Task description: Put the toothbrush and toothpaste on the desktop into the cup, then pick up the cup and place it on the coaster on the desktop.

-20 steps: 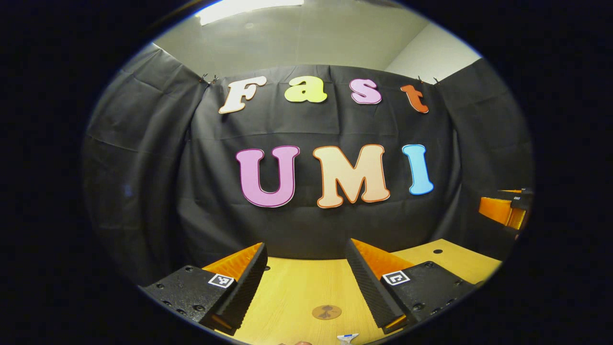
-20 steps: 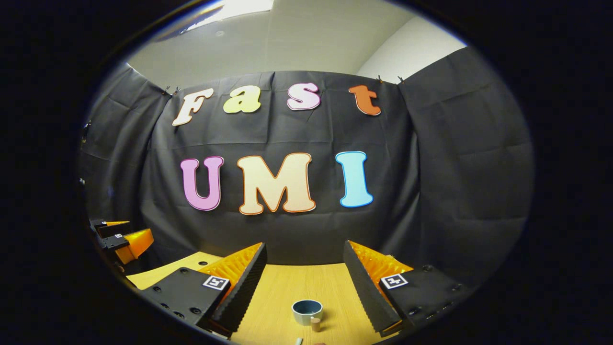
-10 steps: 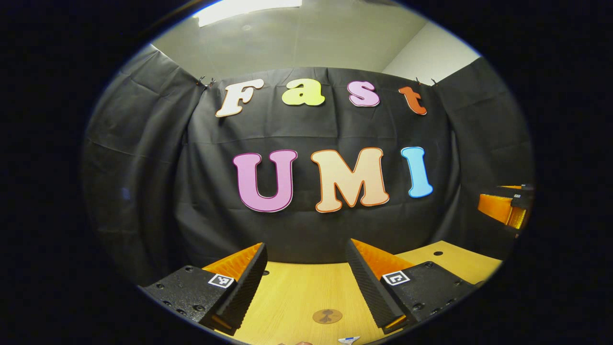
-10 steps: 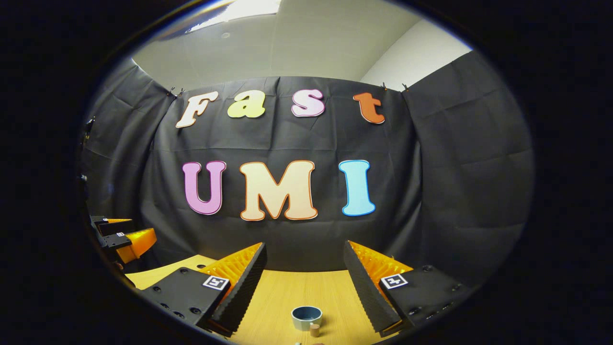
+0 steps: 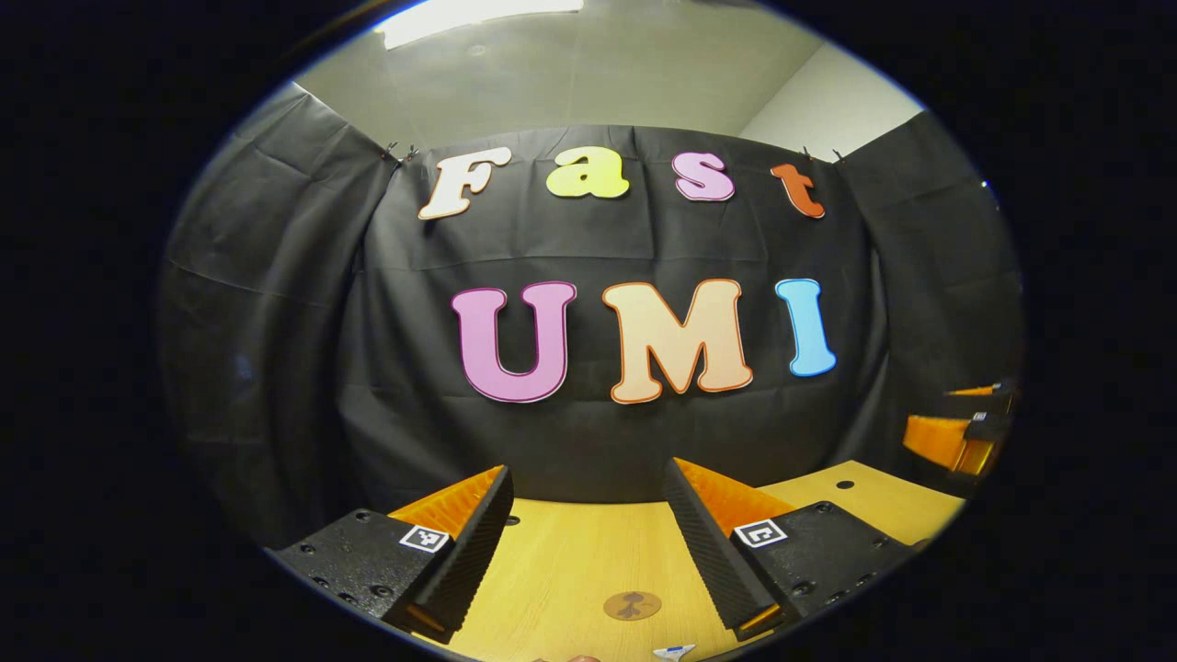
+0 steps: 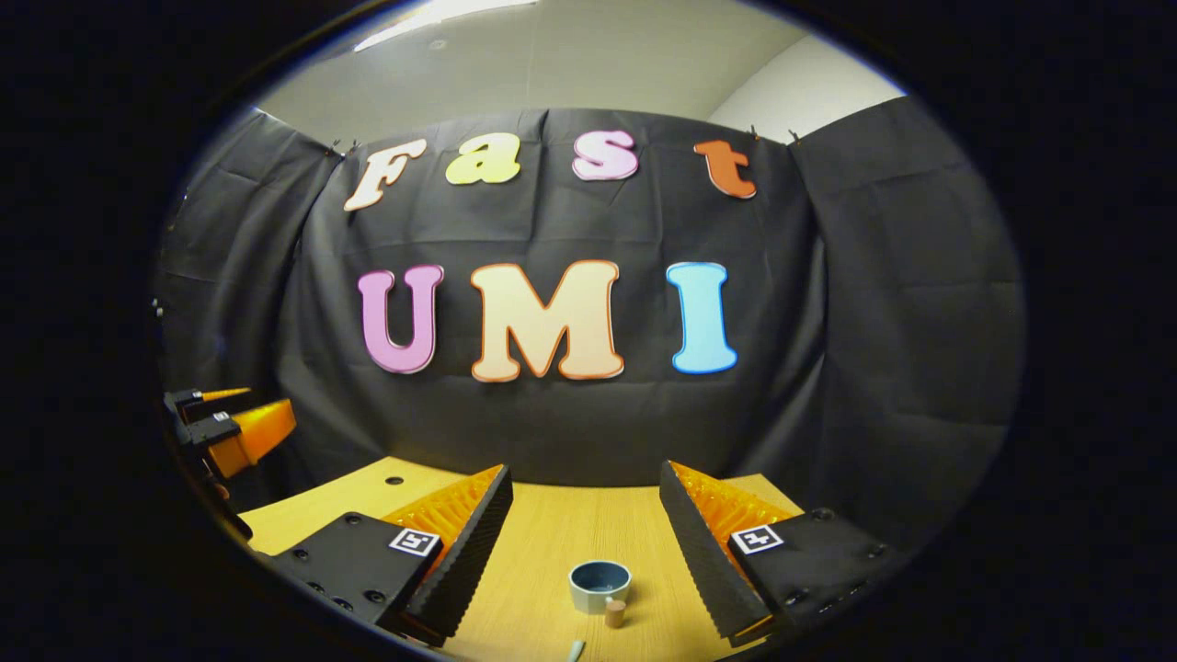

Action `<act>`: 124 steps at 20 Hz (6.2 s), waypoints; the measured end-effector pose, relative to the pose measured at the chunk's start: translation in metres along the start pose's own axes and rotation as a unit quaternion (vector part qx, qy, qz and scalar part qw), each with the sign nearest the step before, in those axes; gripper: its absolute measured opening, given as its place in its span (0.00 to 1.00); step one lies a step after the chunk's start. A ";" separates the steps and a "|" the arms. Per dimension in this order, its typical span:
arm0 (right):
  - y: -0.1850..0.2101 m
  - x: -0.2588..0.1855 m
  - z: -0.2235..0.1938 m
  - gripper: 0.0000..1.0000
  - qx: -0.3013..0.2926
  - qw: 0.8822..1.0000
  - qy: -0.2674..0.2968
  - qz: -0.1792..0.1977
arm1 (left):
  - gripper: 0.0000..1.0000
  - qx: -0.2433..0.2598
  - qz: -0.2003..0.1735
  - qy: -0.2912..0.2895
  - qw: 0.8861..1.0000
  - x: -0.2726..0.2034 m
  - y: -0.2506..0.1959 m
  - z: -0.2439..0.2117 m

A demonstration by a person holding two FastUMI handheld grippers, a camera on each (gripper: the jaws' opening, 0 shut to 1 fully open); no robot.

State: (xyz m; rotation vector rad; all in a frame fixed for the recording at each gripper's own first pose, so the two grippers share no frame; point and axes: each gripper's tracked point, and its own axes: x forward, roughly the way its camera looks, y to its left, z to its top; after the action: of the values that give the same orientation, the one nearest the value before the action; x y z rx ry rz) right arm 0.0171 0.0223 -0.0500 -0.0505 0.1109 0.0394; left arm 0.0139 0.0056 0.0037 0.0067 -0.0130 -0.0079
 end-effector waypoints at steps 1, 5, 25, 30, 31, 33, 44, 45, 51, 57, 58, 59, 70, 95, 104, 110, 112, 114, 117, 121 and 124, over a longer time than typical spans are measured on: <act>0.000 0.001 -0.012 0.99 0.000 1.000 0.014 0.000 | 0.99 0.001 0.001 -0.001 1.000 -0.001 0.002 0.000; -0.003 0.000 -0.069 0.99 -0.014 0.996 0.086 -0.007 | 0.99 0.004 0.008 0.006 1.000 -0.005 0.008 -0.005; -0.017 -0.030 -0.300 1.00 -0.050 0.898 0.437 -0.006 | 0.96 0.012 0.042 0.032 0.999 -0.007 0.035 -0.023; -0.015 -0.046 -0.330 1.00 -0.046 0.866 0.498 0.005 | 0.96 0.013 0.049 0.044 0.998 -0.008 0.038 -0.031; -0.014 -0.048 -0.333 1.00 -0.047 0.861 0.506 0.007 | 0.99 0.014 0.049 0.048 0.998 -0.008 0.038 -0.033; -0.011 -0.050 -0.340 1.00 -0.049 0.854 0.518 0.014 | 0.96 0.016 0.049 0.054 0.997 -0.010 0.036 -0.037; 0.003 -0.050 -0.353 0.31 -0.042 0.819 0.571 0.037 | 0.96 0.013 0.033 0.076 0.996 -0.015 0.017 -0.055; 0.001 -0.050 -0.352 0.21 -0.041 0.817 0.574 0.041 | 0.96 0.012 0.029 0.080 0.996 -0.015 0.015 -0.059; 0.000 -0.050 -0.353 0.09 -0.008 0.817 0.574 0.058 | 0.96 -0.027 -0.015 0.152 0.988 -0.026 -0.012 -0.110; 0.000 -0.049 -0.351 0.09 -0.025 0.828 0.557 0.058 | 0.97 -0.024 -0.085 0.287 0.954 -0.058 -0.062 -0.200; 0.001 -0.049 -0.352 0.09 -0.024 0.828 0.556 0.059 | 0.97 -0.016 -0.097 0.301 0.949 -0.062 -0.069 -0.211; 0.001 -0.049 -0.352 0.09 -0.022 0.828 0.557 0.060 | 0.98 -0.009 -0.107 0.316 0.942 -0.069 -0.076 -0.222; 0.000 -0.049 -0.351 0.08 -0.020 0.835 0.546 0.067 | 0.98 0.009 -0.135 0.475 0.870 -0.115 -0.101 -0.315; 0.001 -0.048 -0.350 0.08 -0.012 0.848 0.522 0.088 | 0.00 -0.057 -0.106 0.501 0.857 -0.114 -0.113 -0.346; 0.012 -0.036 -0.301 0.08 0.044 0.892 0.437 0.105 | 0.00 -0.081 -0.127 0.434 0.888 -0.092 -0.117 -0.296; 0.016 -0.003 -0.227 0.08 0.074 0.933 0.329 0.127 | 0.00 -0.077 -0.150 0.399 0.901 -0.075 -0.129 -0.260; 0.017 0.019 -0.189 0.08 0.088 0.947 0.281 0.131 | 0.00 -0.076 -0.159 0.389 0.904 -0.070 -0.135 -0.247; 0.009 0.043 -0.159 0.08 0.096 0.958 0.241 0.125 | 0.00 -0.078 -0.167 0.378 0.907 -0.064 -0.142 -0.234; 0.000 0.078 -0.133 0.08 0.118 0.966 0.195 0.123 | 0.00 -0.075 -0.178 0.363 0.911 -0.054 -0.152 -0.214; -0.007 0.115 -0.116 0.08 0.148 0.969 0.155 0.126 | 0.00 -0.072 -0.182 0.341 0.919 -0.045 -0.159 -0.193; -0.017 0.140 -0.114 0.08 0.151 0.972 0.133 0.121 | 0.00 -0.075 -0.178 0.335 0.922 -0.046 -0.160 -0.184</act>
State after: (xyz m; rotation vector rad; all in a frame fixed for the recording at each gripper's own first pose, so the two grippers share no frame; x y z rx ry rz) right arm 0.1440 0.0050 -0.1778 0.2642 0.3897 0.2590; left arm -0.0306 -0.1523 -0.1821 -0.1420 0.6781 -0.3712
